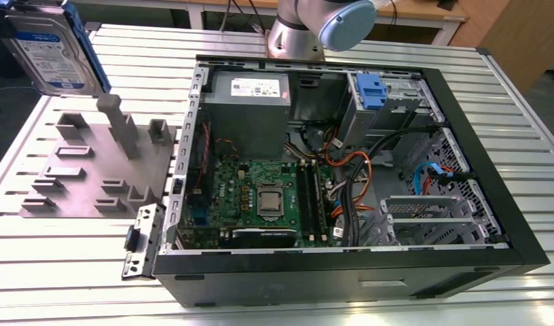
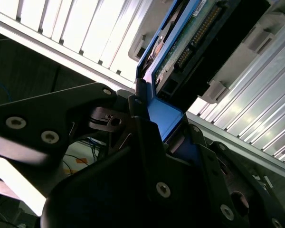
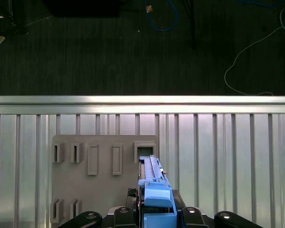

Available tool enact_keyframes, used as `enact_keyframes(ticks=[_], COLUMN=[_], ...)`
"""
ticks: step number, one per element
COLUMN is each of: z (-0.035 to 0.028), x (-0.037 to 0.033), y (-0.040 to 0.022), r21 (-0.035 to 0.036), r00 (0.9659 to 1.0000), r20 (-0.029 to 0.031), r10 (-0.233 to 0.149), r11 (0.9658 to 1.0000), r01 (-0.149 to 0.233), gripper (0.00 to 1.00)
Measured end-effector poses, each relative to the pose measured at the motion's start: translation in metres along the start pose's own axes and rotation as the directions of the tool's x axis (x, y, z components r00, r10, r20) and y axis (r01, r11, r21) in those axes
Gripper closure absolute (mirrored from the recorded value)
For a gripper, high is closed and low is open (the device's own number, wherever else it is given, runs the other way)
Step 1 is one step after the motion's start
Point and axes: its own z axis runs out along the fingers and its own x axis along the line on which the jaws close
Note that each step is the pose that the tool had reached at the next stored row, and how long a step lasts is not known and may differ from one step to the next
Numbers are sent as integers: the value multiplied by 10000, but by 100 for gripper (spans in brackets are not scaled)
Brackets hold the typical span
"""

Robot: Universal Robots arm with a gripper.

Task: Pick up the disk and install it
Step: 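Pick up the disk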

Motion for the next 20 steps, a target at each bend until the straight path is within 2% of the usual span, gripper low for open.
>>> enact_keyframes(ticks=[20], z=[-48], x=[-2], y=[2], r21=[-1], r00=[10000], r20=[-7], r10=[0], r11=[10000], r01=[0], gripper=[63])
